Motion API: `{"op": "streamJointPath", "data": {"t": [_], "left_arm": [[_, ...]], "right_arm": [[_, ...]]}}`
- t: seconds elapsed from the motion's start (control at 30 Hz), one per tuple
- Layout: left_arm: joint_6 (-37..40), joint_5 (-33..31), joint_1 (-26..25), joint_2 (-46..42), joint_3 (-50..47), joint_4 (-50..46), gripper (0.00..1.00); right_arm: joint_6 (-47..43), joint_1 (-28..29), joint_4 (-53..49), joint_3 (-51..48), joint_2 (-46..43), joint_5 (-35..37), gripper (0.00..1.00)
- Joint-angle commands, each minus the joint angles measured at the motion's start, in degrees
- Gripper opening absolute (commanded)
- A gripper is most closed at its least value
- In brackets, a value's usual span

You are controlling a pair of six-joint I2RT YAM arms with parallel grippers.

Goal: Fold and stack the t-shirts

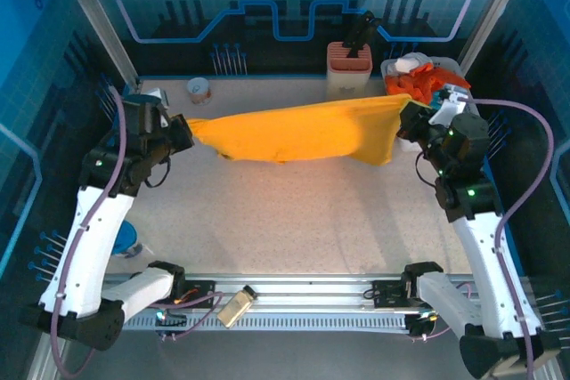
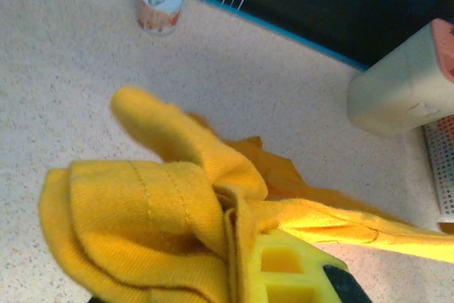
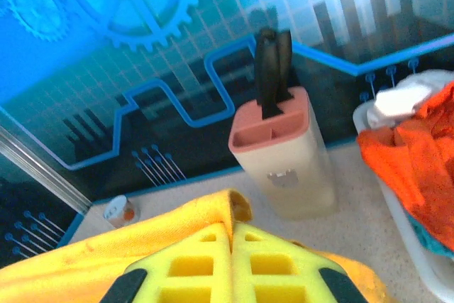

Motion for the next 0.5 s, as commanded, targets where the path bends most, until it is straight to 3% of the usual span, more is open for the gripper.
{"op": "streamJointPath", "data": {"t": [0.0, 0.23, 0.47], "left_arm": [[4.02, -4.78, -0.02, -3.11, 5.62, -2.68, 0.00], [5.99, -1.69, -0.02, -5.18, 13.68, -0.97, 0.00], [8.46, -2.61, -0.02, -3.35, 17.36, 2.42, 0.01]], "right_arm": [[-0.20, -1.04, 1.00, 2.86, -2.66, 5.20, 0.00], [1.00, -1.06, 0.65, 6.68, -5.91, 4.87, 0.00], [1.35, -1.02, -0.24, 9.20, -5.04, 5.15, 0.00]]}}
